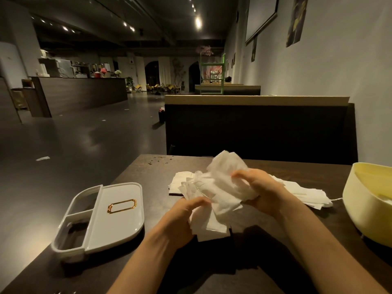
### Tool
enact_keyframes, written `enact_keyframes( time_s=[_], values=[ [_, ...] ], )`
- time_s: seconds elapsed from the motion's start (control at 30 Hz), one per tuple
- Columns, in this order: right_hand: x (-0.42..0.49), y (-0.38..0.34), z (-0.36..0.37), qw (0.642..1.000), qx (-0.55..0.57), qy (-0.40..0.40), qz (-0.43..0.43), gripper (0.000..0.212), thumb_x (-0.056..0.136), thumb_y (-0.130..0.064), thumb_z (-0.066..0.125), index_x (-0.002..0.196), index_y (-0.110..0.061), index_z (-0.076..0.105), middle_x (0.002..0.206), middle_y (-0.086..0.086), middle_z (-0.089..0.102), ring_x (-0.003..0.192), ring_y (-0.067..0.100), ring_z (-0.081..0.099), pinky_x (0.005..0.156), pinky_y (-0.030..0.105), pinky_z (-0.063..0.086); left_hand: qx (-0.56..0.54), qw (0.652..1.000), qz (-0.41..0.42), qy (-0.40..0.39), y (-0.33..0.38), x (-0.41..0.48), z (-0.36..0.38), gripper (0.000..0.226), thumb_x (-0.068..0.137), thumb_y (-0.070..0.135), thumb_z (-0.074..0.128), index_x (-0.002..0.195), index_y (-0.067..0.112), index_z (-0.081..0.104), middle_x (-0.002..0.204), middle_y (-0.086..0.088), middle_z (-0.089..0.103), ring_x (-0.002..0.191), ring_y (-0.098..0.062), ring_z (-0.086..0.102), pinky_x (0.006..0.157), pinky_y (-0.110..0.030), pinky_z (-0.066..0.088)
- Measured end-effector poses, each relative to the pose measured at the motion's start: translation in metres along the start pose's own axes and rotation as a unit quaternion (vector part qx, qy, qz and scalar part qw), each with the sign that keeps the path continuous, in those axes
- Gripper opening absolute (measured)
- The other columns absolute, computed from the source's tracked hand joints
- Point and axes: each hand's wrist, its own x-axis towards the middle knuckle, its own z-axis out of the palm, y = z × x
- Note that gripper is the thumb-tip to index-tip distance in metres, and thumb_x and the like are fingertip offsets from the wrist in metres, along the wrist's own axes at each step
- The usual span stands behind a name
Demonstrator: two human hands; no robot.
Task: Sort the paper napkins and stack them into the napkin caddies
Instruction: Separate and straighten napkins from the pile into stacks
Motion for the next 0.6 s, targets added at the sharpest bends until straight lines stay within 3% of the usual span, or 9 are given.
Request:
enact_keyframes(
  time_s=[0.23, 0.37, 0.5, 0.6],
  values=[
    [0.002, 0.003, 0.002, 0.996, -0.086, -0.033, -0.009, 0.013, 0.077, 0.0, 0.068, 0.089, -0.003, 0.062, 0.089, 0.015, 0.063, 0.077, 0.024, 0.061, 0.061, 0.03, 0.054, -0.041, 0.999, -0.006, 0.026, 0.002, 0.0, 0.0, 0.015, 0.088, 0.01, 0.052, 0.1, 0.015, 0.059, 0.085, -0.012, 0.07, 0.076, -0.026, 0.066, 0.057, -0.029, 0.057],
    [0.003, 0.007, 0.005, 0.998, -0.061, -0.03, -0.011, 0.013, 0.076, 0.005, 0.066, 0.086, -0.002, 0.062, 0.083, 0.013, 0.06, 0.073, 0.022, 0.057, 0.056, 0.027, 0.051, -0.063, 0.997, 0.007, 0.054, 0.002, 0.001, 0.002, 0.01, 0.089, 0.012, 0.051, 0.095, 0.011, 0.059, 0.071, -0.011, 0.073, 0.078, -0.029, 0.064, 0.062, -0.034, 0.056],
    [0.006, 0.015, 0.016, 0.999, -0.026, -0.036, 0.006, 0.024, 0.076, 0.004, 0.067, 0.099, -0.002, 0.062, 0.099, 0.018, 0.062, 0.088, 0.029, 0.058, 0.063, 0.032, 0.053, -0.094, 0.994, 0.021, 0.054, -0.003, 0.008, -0.003, 0.033, 0.087, 0.02, 0.051, 0.113, 0.003, 0.062, 0.093, -0.018, 0.071, 0.087, -0.032, 0.065, 0.08, -0.042, 0.053],
    [0.008, 0.019, 0.023, 1.0, -0.012, -0.022, 0.011, 0.035, 0.079, 0.0, 0.066, 0.113, 0.0, 0.058, 0.101, 0.016, 0.063, 0.088, 0.027, 0.061, 0.059, 0.029, 0.051, -0.143, 0.987, 0.026, 0.062, -0.004, 0.012, -0.005, 0.043, 0.091, 0.036, 0.044, 0.116, 0.004, 0.059, 0.105, -0.023, 0.068, 0.096, -0.036, 0.064, 0.081, -0.045, 0.053]
  ],
)
